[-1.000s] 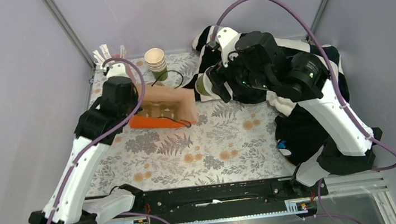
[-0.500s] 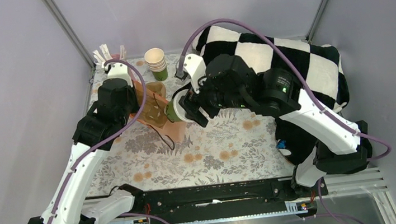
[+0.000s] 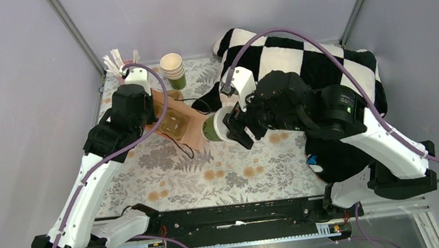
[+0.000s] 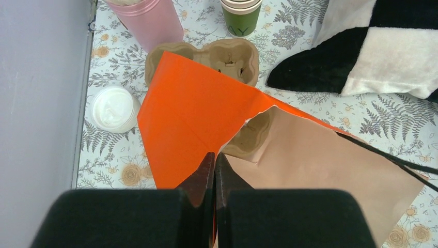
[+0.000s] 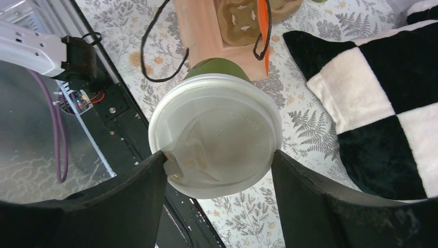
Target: Pack the takeout coffee
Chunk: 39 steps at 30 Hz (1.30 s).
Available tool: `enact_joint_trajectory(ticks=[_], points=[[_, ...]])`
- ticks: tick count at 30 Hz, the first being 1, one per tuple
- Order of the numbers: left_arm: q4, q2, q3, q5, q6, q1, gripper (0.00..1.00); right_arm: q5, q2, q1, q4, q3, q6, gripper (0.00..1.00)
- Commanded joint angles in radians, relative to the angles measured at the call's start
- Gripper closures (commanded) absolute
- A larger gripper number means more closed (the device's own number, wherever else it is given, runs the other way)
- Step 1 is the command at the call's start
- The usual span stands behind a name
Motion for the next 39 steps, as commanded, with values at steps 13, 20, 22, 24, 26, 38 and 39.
enact_joint_trajectory(ticks=[13,20,22,24,26,38,39], points=[[0.005,-0.032,0.037,0.129,0.003,0.004,1.0,0.098,0.208,0.047,0.241,0.023,-0.105,0.25],[0.026,-0.062,0.026,0.226,0.012,0.004,1.0,0.14,0.178,0.048,0.409,-0.169,-0.19,0.26],[0.029,-0.063,0.029,0.246,-0.007,0.005,1.0,0.127,0.181,0.051,0.426,-0.187,-0.193,0.27],[0.029,-0.056,0.033,0.272,-0.031,0.005,1.0,0.118,0.186,0.058,0.434,-0.194,-0.186,0.27],[0.029,-0.05,0.038,0.297,-0.053,0.003,1.0,0.115,0.184,0.065,0.446,-0.207,-0.176,0.27],[0.033,-0.048,0.012,0.462,-0.097,0.003,1.0,0.172,0.18,0.071,0.477,-0.28,-0.232,0.27],[0.045,-0.058,-0.013,0.468,-0.098,0.002,1.0,0.175,0.18,0.072,0.481,-0.289,-0.231,0.27]])
